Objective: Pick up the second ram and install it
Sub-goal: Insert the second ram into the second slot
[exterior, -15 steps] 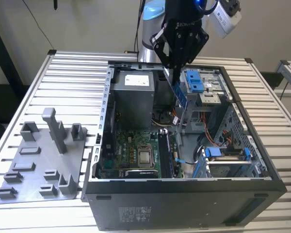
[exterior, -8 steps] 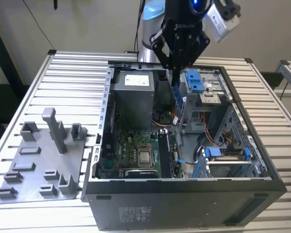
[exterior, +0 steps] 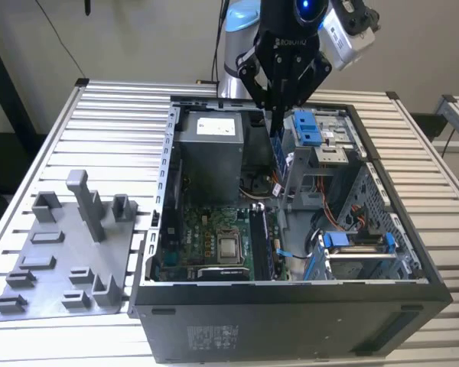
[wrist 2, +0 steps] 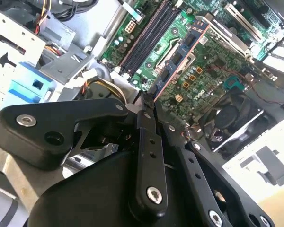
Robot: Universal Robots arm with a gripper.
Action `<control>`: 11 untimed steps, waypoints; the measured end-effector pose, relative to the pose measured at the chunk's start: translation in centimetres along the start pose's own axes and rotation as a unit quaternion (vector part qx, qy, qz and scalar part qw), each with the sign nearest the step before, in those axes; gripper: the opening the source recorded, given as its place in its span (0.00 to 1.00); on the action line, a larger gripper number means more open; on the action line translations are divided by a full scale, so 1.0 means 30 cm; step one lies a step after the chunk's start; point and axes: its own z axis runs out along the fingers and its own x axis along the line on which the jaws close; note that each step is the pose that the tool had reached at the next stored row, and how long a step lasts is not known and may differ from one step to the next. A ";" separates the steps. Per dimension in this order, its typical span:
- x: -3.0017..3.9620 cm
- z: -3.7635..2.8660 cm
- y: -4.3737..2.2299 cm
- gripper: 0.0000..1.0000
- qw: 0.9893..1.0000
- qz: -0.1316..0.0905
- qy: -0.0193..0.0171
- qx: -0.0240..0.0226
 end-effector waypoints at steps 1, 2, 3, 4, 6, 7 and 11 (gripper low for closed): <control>0.000 0.000 0.000 0.14 1.000 0.000 0.000 0.000; 0.000 0.000 0.000 0.14 1.000 0.001 0.000 0.000; 0.000 0.002 0.000 0.14 1.000 0.002 0.000 0.000; 0.000 0.004 0.000 0.14 1.000 0.004 0.000 0.000; 0.001 0.010 0.000 0.14 1.000 0.008 0.000 0.000; 0.001 0.015 0.000 0.14 1.000 0.009 0.000 0.000; 0.002 0.038 0.002 0.14 1.000 0.015 0.000 0.001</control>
